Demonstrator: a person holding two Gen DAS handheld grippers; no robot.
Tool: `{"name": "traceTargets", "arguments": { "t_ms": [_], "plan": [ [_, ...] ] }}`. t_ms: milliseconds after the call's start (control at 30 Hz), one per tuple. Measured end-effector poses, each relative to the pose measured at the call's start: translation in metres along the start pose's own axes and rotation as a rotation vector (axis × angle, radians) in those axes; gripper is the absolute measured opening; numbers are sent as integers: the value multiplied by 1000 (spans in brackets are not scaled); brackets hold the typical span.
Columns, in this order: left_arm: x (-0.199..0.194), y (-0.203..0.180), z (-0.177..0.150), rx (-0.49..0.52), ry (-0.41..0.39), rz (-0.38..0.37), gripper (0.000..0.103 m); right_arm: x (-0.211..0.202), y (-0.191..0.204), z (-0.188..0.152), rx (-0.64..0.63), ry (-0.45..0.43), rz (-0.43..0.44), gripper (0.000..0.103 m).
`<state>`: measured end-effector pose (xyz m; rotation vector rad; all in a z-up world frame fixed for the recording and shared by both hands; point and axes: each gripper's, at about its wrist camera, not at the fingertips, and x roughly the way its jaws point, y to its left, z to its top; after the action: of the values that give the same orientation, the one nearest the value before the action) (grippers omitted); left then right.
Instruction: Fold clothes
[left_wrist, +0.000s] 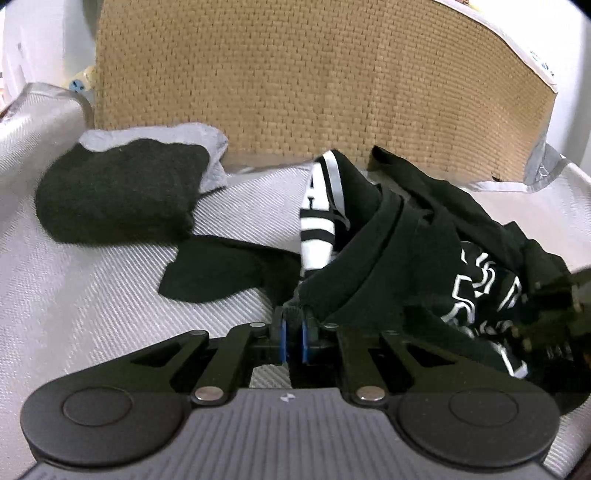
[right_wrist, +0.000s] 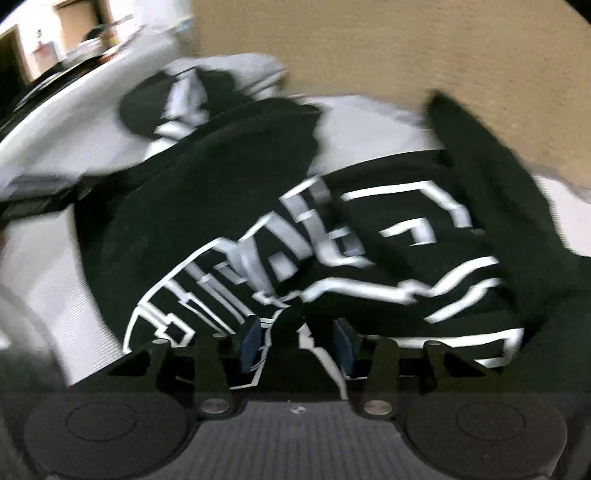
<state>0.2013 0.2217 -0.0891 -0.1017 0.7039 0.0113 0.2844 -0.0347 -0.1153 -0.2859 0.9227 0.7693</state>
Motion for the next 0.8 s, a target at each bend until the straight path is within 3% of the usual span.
{"name": "traceTargets", "arguments": {
  "t_ms": [100,267,300,333,367,467,600,700,733,800],
  "plan": [
    [0,11,7,-65,4,-13,8,0,31,-8,-132,-14,2,46],
    [-1,7,13,-6,12,45,8,0,54,-5,-180,-20,9,45],
    [0,8,14,-6,18,51,9,-3,58,-4,-205,-26,15,41],
    [1,10,14,-7,25,55,9,-5,61,-3,-230,-32,20,19],
    [2,11,15,-9,31,59,9,-8,65,-2,-255,-38,26,15],
    [7,9,12,25,61,79,9,-18,74,2,-326,-57,41,16],
    [8,2,6,73,80,101,9,-33,1,15,-209,-128,-84,37],
    [11,1,2,74,100,99,9,-45,-54,25,-121,-181,-178,60],
    [12,-2,2,81,108,102,9,-48,-73,29,-92,-196,-212,64],
    [15,-7,0,105,124,109,9,-29,-112,41,-47,-137,-344,64]
  ]
}}
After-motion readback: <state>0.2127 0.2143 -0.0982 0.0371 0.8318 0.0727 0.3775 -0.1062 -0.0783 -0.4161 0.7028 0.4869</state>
